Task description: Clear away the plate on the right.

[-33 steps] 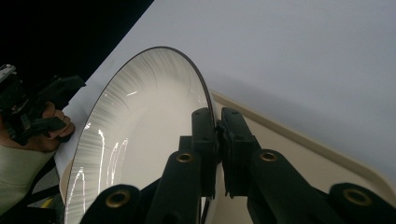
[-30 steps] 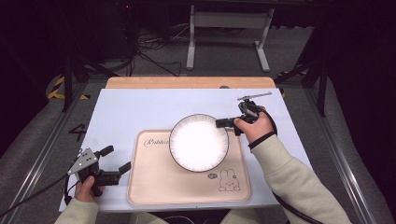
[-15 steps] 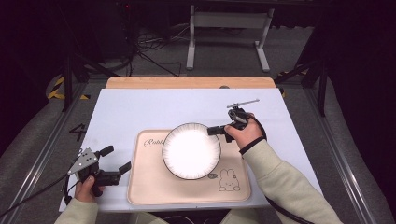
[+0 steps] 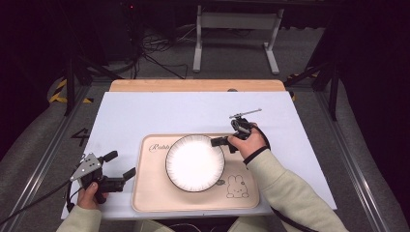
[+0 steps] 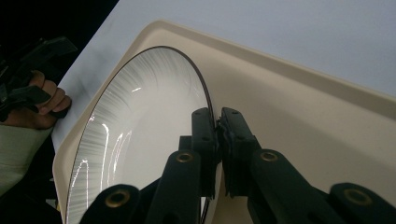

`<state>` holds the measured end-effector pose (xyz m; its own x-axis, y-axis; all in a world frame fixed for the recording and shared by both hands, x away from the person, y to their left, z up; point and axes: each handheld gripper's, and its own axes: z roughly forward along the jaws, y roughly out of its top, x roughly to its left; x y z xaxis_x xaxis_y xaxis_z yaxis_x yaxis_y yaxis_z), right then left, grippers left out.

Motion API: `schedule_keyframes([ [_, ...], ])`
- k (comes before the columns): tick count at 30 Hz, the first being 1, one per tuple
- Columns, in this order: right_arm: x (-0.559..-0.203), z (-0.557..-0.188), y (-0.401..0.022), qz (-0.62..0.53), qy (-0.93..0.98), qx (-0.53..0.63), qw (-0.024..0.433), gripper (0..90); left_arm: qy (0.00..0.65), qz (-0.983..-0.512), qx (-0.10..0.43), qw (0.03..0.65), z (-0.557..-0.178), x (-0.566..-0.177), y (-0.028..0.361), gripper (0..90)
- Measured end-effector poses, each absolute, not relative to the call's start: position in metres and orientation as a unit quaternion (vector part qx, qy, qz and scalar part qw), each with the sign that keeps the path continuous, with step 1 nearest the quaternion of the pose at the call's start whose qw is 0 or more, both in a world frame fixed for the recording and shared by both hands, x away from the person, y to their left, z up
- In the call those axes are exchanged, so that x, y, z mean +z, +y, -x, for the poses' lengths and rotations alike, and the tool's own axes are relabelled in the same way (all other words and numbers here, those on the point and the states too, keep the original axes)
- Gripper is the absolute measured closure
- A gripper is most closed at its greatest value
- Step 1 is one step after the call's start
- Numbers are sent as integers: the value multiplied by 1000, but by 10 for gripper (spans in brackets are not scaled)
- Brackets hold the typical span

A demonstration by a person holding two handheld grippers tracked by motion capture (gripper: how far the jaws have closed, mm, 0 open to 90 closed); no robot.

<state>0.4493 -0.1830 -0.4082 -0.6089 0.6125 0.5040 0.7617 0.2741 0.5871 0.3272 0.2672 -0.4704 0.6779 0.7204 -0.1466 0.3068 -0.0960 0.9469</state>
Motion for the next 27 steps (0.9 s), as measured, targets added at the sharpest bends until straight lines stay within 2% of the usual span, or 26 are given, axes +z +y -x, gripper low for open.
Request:
schedule_keyframes([
  [27, -428, -450, -183, 445, -790, -408, 108, 857, 357, -719, 181, 568, -327, -470, 267, 4],
])
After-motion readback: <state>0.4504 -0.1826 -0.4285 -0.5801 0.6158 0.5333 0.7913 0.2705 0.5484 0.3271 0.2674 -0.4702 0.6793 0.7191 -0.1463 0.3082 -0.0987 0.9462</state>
